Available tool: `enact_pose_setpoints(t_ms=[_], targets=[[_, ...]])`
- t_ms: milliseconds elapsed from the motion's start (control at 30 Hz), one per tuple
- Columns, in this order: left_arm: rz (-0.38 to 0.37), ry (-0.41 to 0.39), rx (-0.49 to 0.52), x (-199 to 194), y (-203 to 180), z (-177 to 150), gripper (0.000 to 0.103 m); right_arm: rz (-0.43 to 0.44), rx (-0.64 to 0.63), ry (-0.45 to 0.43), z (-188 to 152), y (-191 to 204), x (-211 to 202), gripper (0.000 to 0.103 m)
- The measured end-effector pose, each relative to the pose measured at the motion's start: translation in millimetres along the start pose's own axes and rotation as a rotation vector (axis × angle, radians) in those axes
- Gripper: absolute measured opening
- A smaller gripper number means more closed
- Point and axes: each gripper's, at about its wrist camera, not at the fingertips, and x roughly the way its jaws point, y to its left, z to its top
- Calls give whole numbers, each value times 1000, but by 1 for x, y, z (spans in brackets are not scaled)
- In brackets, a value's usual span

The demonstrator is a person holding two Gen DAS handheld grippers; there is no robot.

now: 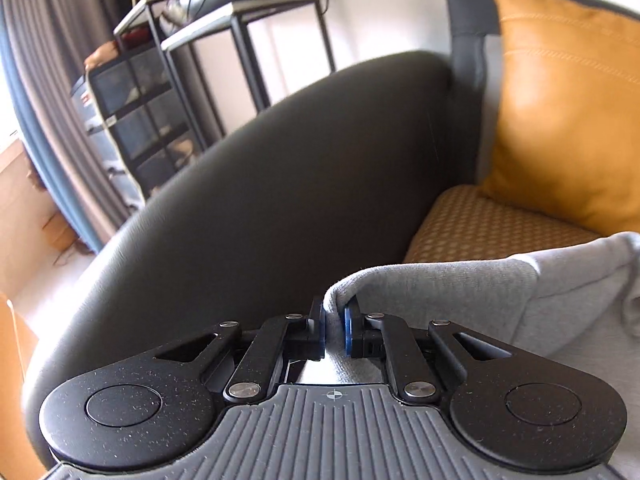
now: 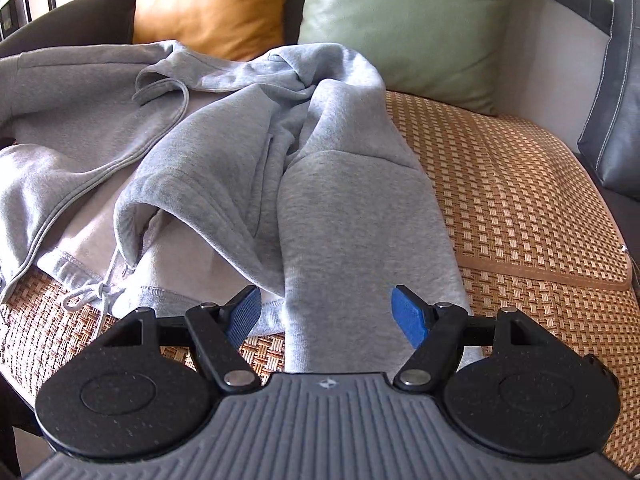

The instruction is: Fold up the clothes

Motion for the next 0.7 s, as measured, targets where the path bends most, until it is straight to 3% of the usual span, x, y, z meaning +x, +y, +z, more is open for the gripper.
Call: enact_pose_setpoints(t_ms=[100, 167, 233, 433, 600, 700], targets=[[30, 50, -21, 32, -6, -15, 7, -7, 3, 15, -2, -1, 3, 76], [10, 110, -33, 49, -8, -28, 45, -10, 3, 28, -3, -1, 6, 76], [-1, 169, -30, 58, -9, -39, 69, -15, -2, 38, -3, -1, 8, 76], [-136, 168, -66, 31, 20, -35, 77, -32, -3, -14, 11, -7, -4, 76], [-318, 100, -239, -43, 59, -21, 85, -43, 22, -80, 25, -13, -16, 76], [-453, 57, -224, -87, 55, -39, 87, -30, 72, -91, 29, -16, -12, 76]])
